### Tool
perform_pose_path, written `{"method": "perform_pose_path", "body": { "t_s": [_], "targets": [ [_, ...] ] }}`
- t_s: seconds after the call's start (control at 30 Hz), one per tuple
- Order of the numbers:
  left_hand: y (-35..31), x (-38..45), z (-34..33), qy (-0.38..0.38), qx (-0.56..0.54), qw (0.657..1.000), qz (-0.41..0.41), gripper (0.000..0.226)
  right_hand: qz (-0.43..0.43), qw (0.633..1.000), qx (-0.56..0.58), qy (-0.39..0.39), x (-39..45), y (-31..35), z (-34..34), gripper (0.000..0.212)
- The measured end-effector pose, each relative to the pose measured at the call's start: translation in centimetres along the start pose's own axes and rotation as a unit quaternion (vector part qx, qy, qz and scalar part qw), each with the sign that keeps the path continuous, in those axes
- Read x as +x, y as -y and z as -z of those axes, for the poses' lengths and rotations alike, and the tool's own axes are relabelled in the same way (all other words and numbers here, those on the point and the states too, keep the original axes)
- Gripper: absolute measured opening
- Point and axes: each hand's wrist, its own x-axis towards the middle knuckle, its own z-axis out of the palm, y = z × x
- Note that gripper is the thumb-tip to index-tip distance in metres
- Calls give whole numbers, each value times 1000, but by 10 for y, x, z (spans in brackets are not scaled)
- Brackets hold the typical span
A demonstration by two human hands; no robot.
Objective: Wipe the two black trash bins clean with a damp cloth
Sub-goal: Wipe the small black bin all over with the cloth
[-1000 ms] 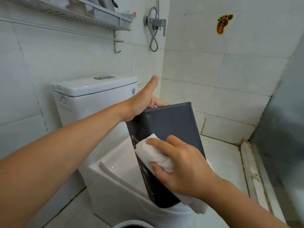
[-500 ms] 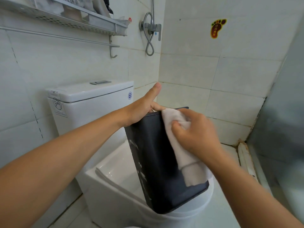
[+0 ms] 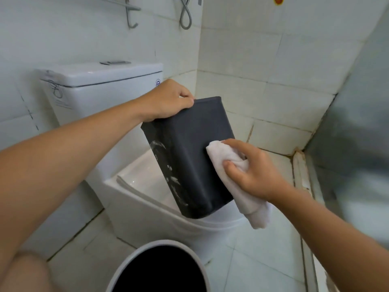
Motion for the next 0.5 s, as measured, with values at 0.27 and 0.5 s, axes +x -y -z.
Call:
{"method": "perform_pose_path", "body": {
  "t_s": [0.27, 0.5],
  "targets": [
    [-5, 7, 3, 38, 0, 999, 2, 24, 114, 989, -74, 62, -54, 20, -17, 52],
    [-4, 14, 9, 33, -1, 999, 12, 25, -10, 997, -54, -48, -31, -17, -3, 48]
  ]
}}
